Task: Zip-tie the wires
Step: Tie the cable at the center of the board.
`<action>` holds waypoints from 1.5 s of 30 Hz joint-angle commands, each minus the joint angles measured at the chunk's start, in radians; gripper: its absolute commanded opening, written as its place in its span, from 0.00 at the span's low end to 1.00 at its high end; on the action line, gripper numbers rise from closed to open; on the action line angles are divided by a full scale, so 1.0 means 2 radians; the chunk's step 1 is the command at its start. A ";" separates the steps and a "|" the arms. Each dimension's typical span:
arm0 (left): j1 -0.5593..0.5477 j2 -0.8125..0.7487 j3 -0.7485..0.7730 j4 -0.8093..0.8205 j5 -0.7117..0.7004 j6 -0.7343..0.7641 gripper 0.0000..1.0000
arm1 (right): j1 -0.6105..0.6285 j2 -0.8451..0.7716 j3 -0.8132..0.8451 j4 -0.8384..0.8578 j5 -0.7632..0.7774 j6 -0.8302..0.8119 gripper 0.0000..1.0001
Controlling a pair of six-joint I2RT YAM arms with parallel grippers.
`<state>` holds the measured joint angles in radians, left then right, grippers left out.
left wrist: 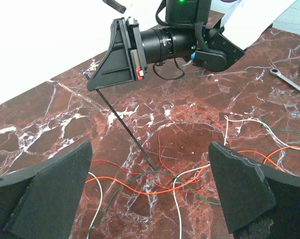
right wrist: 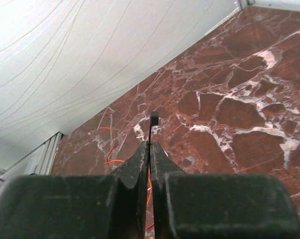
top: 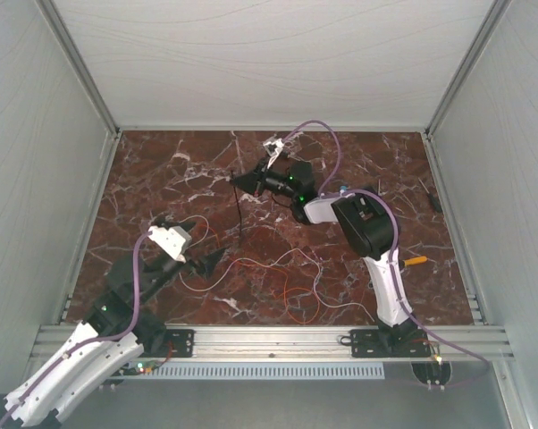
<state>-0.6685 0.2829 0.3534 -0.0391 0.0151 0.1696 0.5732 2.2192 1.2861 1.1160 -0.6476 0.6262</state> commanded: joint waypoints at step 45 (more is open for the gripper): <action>-0.048 0.116 0.034 -0.103 0.101 0.304 0.93 | 0.046 -0.064 -0.208 -0.061 0.049 0.098 0.00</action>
<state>-0.7162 0.4881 0.3668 -0.1822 0.2291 0.5945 0.6697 2.0663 0.8543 1.0157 -0.5571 0.8101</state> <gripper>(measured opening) 0.920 0.003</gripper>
